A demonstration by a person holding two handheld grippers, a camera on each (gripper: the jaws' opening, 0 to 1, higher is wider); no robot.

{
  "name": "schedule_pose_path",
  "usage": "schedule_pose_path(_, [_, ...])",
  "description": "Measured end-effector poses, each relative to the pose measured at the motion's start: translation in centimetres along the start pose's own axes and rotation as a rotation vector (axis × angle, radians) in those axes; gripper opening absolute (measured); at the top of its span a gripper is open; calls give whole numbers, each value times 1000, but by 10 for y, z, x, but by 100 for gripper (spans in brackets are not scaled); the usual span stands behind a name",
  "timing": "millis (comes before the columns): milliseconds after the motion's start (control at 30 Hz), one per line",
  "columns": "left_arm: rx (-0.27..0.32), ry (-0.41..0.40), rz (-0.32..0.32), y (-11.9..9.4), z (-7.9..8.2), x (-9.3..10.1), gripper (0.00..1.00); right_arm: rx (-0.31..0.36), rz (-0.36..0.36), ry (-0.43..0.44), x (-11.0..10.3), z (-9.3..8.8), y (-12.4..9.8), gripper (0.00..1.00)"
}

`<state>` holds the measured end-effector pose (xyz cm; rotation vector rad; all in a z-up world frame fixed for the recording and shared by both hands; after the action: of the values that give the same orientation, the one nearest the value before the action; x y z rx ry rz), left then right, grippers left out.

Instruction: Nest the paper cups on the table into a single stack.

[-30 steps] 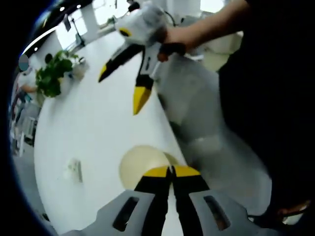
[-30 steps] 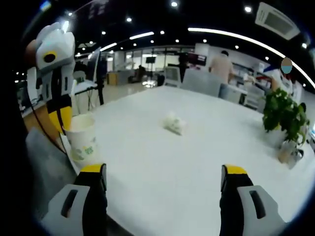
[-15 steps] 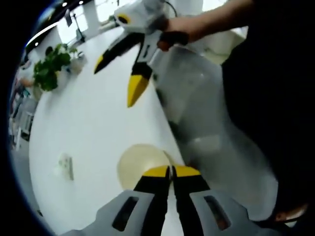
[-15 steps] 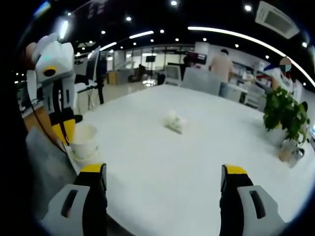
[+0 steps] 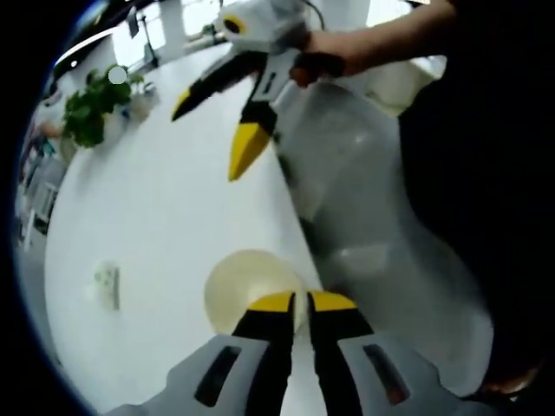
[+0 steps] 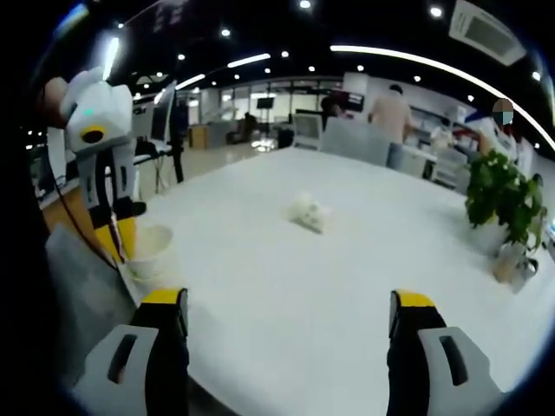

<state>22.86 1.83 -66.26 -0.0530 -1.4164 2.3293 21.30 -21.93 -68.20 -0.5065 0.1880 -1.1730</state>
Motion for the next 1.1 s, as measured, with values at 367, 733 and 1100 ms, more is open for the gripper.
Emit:
schedule_pose_path(367, [14,14,13,-3,0,2,11,-3,5,3,-2,-1,0,94])
schedule_pose_path(733, [164,-101,36,-12,2,2,13,-6,2,-2,-2,-1,-1,95])
schedule_pose_path(1100, [323,-197,148,-34,-11,-2,25,-9,11,-21,-3,4,0,95])
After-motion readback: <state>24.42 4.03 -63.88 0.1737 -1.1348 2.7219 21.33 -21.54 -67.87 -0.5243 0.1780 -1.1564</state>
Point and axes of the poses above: the point that each gripper's makers call its tool centre point, and the gripper's own axes: y roughly forward along the fingers, x roughly to its right, z roughly out of its top, the point moved 10 cm from there along -y, roughly backward along the fingers, and after that the axes turned 9 degrees about -z, right-handed, at the moved point
